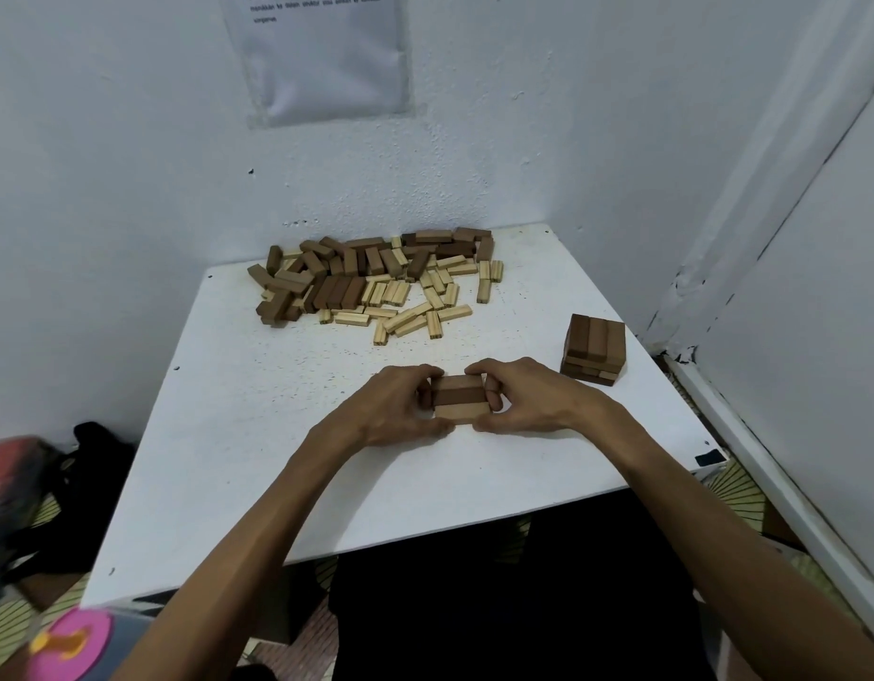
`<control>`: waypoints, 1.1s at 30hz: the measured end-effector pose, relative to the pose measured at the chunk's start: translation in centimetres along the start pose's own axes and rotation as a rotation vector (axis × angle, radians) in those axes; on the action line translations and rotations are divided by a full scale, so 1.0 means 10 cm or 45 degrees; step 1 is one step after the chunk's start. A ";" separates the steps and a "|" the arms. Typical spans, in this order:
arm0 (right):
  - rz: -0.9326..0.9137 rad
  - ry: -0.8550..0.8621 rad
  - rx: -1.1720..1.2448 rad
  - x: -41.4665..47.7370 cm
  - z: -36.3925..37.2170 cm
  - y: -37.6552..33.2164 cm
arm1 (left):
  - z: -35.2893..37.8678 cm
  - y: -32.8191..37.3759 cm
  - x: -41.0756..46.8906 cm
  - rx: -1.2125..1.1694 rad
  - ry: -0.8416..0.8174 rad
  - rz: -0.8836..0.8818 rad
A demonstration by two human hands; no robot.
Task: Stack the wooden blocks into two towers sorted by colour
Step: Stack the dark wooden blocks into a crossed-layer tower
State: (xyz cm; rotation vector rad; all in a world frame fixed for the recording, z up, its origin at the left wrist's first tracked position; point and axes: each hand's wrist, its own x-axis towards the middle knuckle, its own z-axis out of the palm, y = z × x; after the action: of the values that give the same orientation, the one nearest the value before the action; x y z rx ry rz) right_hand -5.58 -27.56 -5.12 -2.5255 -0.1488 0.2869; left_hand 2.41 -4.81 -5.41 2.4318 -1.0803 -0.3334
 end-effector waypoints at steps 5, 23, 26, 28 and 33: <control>0.015 -0.026 0.007 0.01 -0.03 0.00 | -0.03 0.01 0.03 -0.010 -0.033 0.009; 0.062 -0.029 0.069 -0.01 -0.06 0.03 | -0.01 0.01 0.06 -0.036 -0.064 0.047; 0.061 -0.036 0.049 0.00 -0.08 0.02 | -0.02 0.00 0.07 -0.038 -0.077 0.039; 0.066 -0.039 0.052 0.01 -0.09 0.02 | -0.02 0.00 0.07 -0.031 -0.082 0.039; 0.083 -0.049 0.047 0.00 -0.08 0.00 | 0.01 -0.03 0.08 0.002 -0.070 0.048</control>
State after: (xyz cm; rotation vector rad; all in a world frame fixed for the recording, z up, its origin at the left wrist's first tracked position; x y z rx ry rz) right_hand -5.36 -28.04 -4.47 -2.4923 -0.0756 0.3614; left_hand 3.08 -5.25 -5.71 2.4136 -1.1484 -0.3895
